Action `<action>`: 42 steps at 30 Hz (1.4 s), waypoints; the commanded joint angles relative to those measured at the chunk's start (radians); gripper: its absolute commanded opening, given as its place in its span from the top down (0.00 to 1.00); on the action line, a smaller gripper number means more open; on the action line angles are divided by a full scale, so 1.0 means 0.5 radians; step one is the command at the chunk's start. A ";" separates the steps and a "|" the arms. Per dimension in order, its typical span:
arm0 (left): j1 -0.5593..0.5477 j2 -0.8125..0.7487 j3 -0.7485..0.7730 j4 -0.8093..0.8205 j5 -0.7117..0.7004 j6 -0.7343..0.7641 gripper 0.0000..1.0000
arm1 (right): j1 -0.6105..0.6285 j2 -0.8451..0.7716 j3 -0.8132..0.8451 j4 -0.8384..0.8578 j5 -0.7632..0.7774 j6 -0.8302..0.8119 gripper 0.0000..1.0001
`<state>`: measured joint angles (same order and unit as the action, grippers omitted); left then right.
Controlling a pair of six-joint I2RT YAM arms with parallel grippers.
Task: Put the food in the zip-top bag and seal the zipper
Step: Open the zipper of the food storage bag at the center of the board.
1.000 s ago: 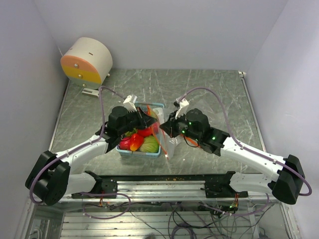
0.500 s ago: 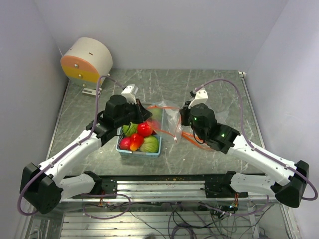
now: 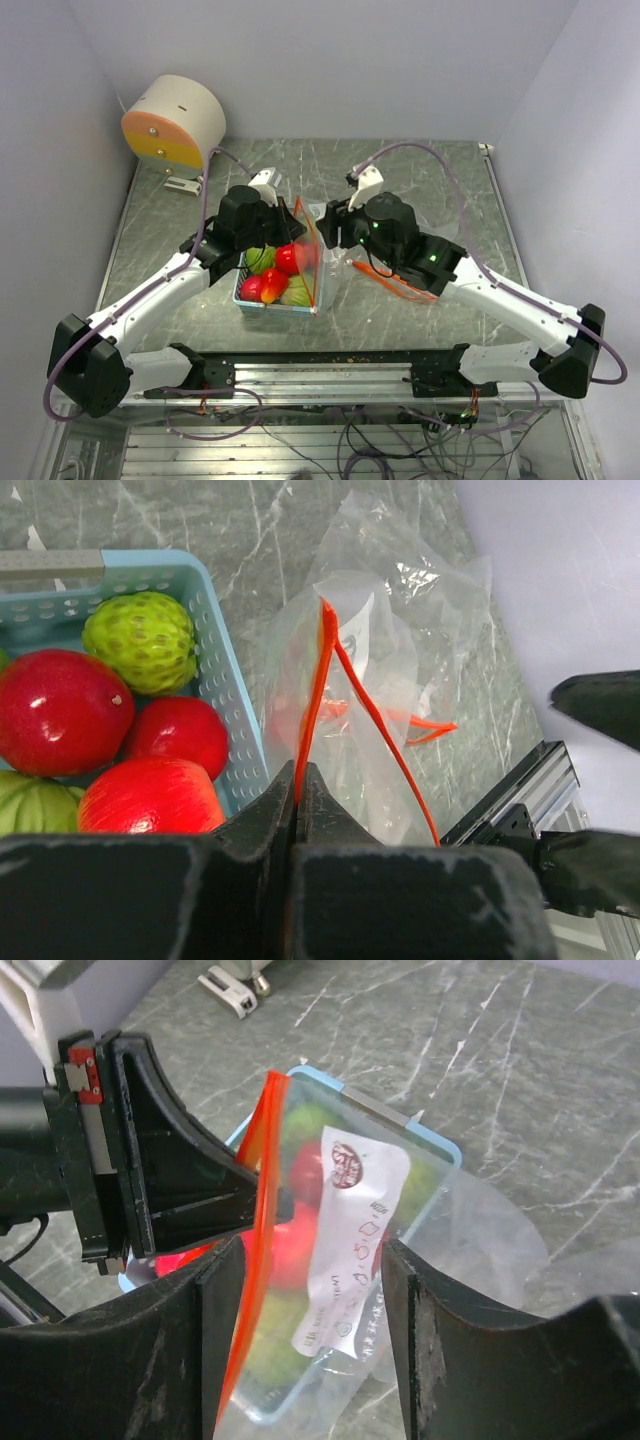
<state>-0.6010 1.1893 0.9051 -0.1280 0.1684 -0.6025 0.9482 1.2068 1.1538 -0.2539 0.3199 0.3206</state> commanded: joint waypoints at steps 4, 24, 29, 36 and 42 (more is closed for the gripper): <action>-0.016 0.029 0.106 0.038 -0.018 -0.009 0.93 | 0.207 0.176 0.140 -0.169 0.087 0.014 0.38; -0.028 -0.057 0.109 0.008 -0.001 -0.008 0.93 | 0.365 0.386 0.024 -0.280 0.952 0.451 0.42; -0.031 -0.095 0.094 -0.008 0.018 -0.004 0.93 | 0.362 0.362 -0.041 -0.224 1.174 0.508 0.65; -0.031 -0.137 0.036 -0.022 -0.036 -0.010 0.84 | 0.353 0.203 -0.143 -0.057 1.176 0.430 1.00; -0.042 -0.039 0.010 0.135 0.055 -0.098 0.52 | 0.358 0.238 -0.101 0.057 1.007 0.389 1.00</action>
<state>-0.6109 1.1419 0.9241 -0.1261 0.1658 -0.6216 1.1271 1.3190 1.0889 -0.2943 0.8547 0.5304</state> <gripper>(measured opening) 0.414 0.006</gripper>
